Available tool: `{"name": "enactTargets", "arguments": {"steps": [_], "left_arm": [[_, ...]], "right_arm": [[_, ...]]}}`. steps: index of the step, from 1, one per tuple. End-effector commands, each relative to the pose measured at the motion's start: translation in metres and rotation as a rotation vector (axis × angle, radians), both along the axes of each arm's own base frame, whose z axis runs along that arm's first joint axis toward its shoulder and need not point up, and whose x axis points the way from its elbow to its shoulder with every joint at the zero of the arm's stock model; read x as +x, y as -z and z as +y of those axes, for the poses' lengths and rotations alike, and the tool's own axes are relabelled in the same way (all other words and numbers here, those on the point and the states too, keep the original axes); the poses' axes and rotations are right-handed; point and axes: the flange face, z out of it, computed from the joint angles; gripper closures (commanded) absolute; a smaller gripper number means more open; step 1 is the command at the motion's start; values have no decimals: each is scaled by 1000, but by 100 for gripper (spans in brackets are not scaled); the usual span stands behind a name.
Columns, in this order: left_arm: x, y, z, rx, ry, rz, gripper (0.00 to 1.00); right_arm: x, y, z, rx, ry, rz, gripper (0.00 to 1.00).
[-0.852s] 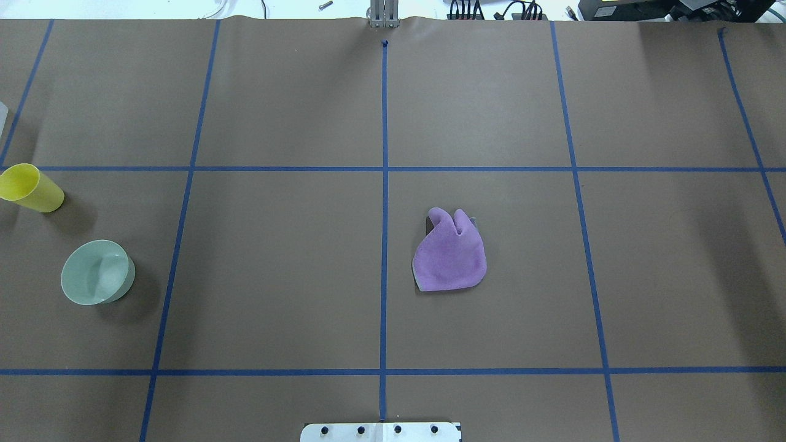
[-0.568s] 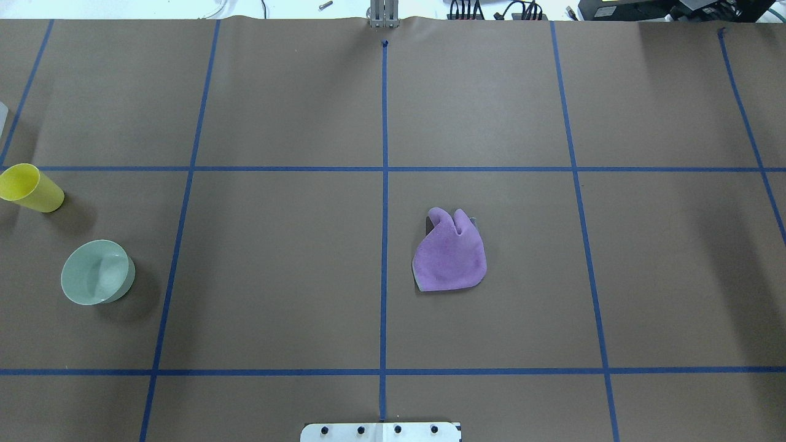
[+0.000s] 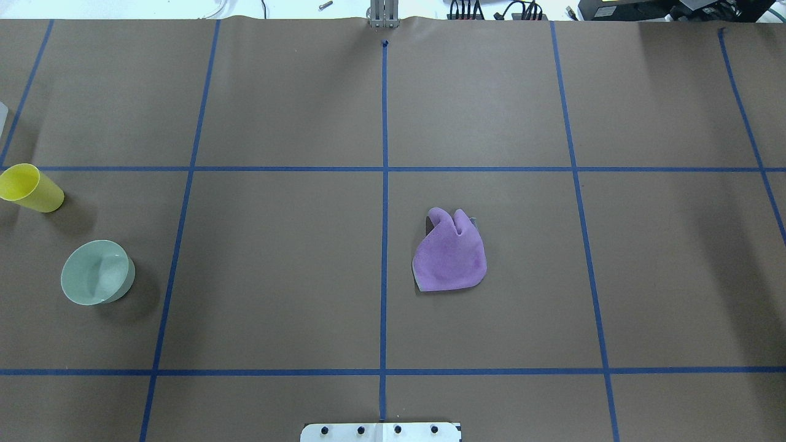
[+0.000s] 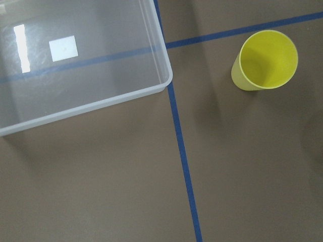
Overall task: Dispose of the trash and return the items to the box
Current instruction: 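Move the left gripper toward the yellow cup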
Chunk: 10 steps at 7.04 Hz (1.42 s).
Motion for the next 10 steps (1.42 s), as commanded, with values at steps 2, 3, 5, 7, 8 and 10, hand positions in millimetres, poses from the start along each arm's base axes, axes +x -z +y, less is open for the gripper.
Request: {"name": "enactTargets", "arguments": {"steps": [2, 3, 5, 7, 8, 10], "left_arm": [[5, 18, -31, 97, -4, 41, 2], [28, -9, -51, 68, -30, 44, 2], [62, -51, -93, -23, 18, 66, 2], [113, -72, -113, -82, 92, 114, 2], [144, -79, -112, -124, 112, 138, 2], [179, -76, -111, -171, 105, 147, 2]], "right_arm": [[-12, -1, -7, 103, 56, -9, 0], [-33, 13, -21, 72, 38, -39, 0], [-114, 51, -57, -21, -13, -57, 0], [-133, 57, -61, -22, -1, -51, 0], [-134, 57, -61, -22, 0, -52, 0], [-133, 56, -61, -25, -1, -50, 0]]}}
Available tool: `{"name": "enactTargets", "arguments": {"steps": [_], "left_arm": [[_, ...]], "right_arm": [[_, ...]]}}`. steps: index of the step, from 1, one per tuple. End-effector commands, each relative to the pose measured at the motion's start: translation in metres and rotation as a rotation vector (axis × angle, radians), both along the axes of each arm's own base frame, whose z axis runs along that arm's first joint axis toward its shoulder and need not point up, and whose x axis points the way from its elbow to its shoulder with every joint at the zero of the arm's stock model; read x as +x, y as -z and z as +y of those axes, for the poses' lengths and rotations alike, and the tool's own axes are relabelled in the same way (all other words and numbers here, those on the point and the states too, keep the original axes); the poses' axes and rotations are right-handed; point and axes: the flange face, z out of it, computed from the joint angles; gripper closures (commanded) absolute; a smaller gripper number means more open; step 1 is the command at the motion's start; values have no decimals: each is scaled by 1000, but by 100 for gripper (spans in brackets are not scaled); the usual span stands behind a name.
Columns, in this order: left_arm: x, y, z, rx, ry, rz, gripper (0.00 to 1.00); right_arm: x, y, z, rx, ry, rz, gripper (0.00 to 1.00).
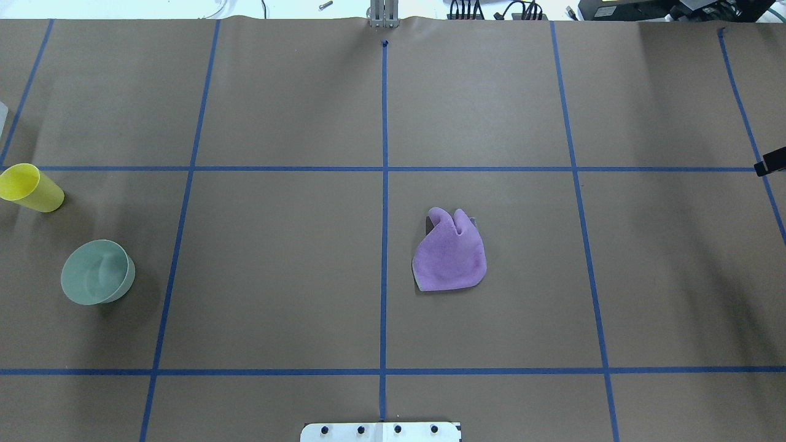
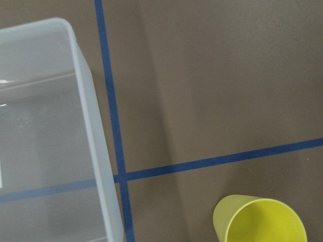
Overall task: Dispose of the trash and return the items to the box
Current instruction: 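Grasp the yellow cup with the left gripper and lift it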
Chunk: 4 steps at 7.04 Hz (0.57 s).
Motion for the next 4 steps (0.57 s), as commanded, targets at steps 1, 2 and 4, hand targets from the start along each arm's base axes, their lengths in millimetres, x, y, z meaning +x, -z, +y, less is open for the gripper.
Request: {"name": "enactTargets", "arguments": {"steps": [1, 2, 4], "left_arm": [[34, -1, 4, -31, -22, 6, 2], [38, -2, 6, -29, -34, 5, 19], [46, -8, 11, -20, -42, -23, 94]], "right_arm": [[0, -1, 0, -1, 0, 1, 0], [-1, 0, 0, -2, 1, -1, 0], [0, -1, 0, -1, 0, 1, 0]]}}
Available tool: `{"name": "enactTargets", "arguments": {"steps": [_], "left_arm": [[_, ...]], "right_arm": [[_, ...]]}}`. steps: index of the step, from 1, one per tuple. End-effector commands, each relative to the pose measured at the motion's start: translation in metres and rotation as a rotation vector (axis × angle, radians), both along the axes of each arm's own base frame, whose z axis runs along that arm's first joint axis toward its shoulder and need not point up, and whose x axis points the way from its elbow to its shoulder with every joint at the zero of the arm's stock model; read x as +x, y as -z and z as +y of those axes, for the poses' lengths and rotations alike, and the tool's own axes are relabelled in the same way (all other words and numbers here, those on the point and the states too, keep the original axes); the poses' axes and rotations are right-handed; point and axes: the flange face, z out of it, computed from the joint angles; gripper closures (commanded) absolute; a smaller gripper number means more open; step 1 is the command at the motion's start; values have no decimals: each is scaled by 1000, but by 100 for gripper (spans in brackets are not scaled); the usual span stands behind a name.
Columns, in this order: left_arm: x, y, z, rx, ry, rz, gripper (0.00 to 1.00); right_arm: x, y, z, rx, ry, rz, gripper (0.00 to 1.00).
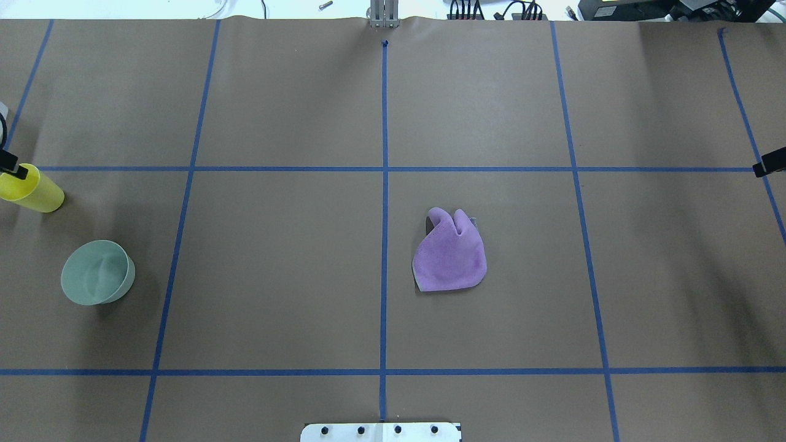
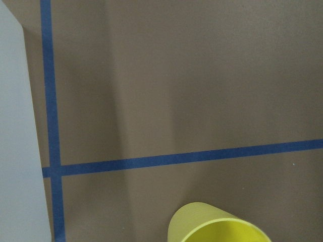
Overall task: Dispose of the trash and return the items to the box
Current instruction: 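Grasp the yellow cup with the left gripper and lift it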
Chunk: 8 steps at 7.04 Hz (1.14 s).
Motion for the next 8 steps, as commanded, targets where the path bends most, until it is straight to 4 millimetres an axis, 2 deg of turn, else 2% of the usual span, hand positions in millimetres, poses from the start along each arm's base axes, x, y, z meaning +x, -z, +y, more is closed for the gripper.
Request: {"name": "enactTargets", "arguments": {"steps": [1, 3, 4, 5, 6, 7, 8], "left_arm": [[6, -10, 10, 29, -5, -22, 100], [5, -2, 10, 46, -4, -17, 100], [3, 18, 6, 72, -1, -1, 100], [-10, 26, 2, 65, 23, 0, 100], [-38, 32, -4, 53, 67, 11, 100], [-52, 35, -7, 43, 63, 30, 100], [-91, 33, -17, 67, 34, -9, 100]], "right_arm": [[0, 0, 0, 0, 0, 0, 0], [0, 0, 0, 0, 0, 0, 0], [0, 0, 0, 1, 1, -1, 0], [0, -1, 0, 0, 0, 0, 0], [0, -1, 0, 0, 0, 0, 0], [-1, -1, 0, 0, 1, 0, 0], [-1, -1, 0, 0, 1, 0, 0]]}}
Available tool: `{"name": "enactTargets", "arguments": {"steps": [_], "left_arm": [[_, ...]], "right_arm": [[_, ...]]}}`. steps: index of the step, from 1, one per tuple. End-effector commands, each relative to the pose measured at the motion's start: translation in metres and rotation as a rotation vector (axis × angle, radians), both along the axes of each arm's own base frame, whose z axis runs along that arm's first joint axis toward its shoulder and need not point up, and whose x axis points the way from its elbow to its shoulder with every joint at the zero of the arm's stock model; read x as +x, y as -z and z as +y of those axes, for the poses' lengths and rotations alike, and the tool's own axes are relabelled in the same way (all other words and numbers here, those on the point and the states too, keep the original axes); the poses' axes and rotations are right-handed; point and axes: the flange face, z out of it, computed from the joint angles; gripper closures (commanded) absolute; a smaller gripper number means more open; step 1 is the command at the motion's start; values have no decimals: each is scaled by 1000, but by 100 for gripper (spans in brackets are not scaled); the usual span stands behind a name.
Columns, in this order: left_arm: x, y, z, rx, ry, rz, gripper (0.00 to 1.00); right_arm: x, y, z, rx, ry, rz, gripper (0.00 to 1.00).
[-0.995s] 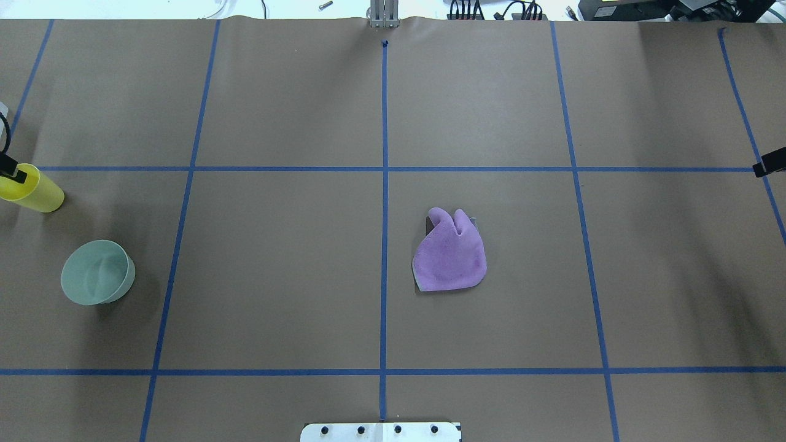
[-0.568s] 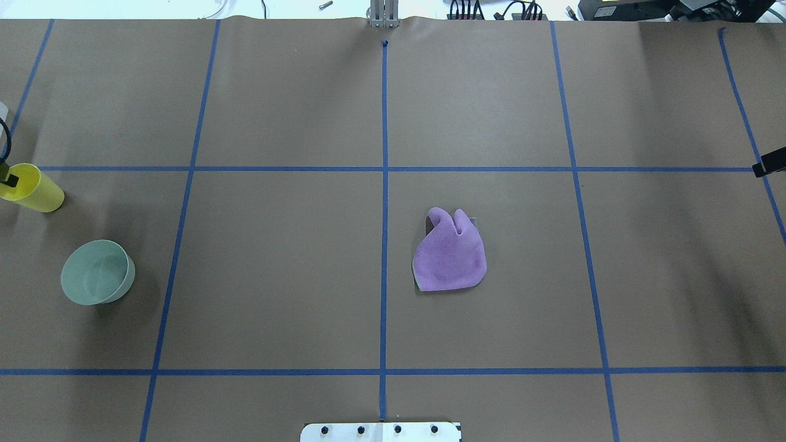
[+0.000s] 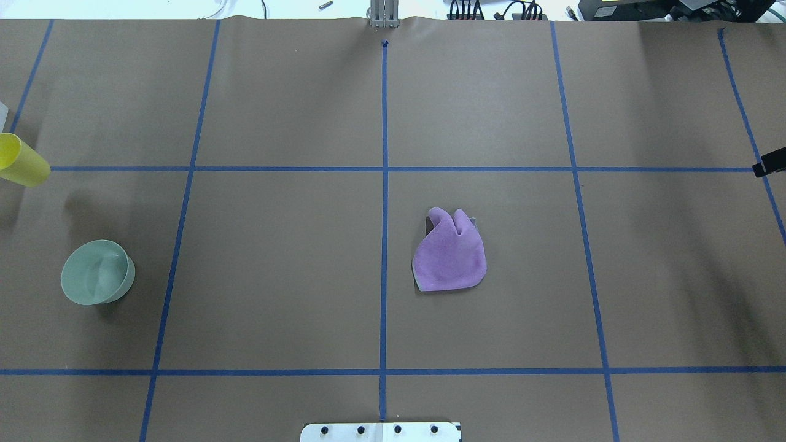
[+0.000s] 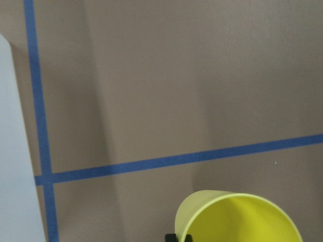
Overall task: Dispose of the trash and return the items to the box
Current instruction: 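Carry the yellow cup into the clear bin and release it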
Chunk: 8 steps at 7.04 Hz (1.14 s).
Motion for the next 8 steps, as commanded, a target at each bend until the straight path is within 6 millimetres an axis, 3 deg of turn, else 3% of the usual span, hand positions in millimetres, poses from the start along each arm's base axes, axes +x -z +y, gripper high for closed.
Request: {"name": "enactTargets", "arguments": {"steps": [1, 2, 3, 4, 5, 7, 8], "left_arm": [[-94, 17, -37, 14, -68, -75, 100], [-140, 23, -54, 19, -130, -131, 100], [-173, -6, -60, 5, -136, -155, 100], [-191, -43, -67, 5, -148, -158, 100], [-195, -97, -67, 31, -159, -163, 100], [-192, -207, -49, 66, -161, -205, 100], [-190, -230, -42, 56, -166, -232, 100]], "right_arm": [[0, 0, 0, 0, -1, 0, 0], [0, 0, 0, 0, 1, 0, 0], [0, 0, 0, 0, 1, 0, 0], [0, -1, 0, -1, 1, 0, 0], [-1, -2, -1, -3, 2, 2, 0], [-1, -2, -1, -3, 3, 3, 0], [-1, -2, -1, -2, 3, 3, 0]]}}
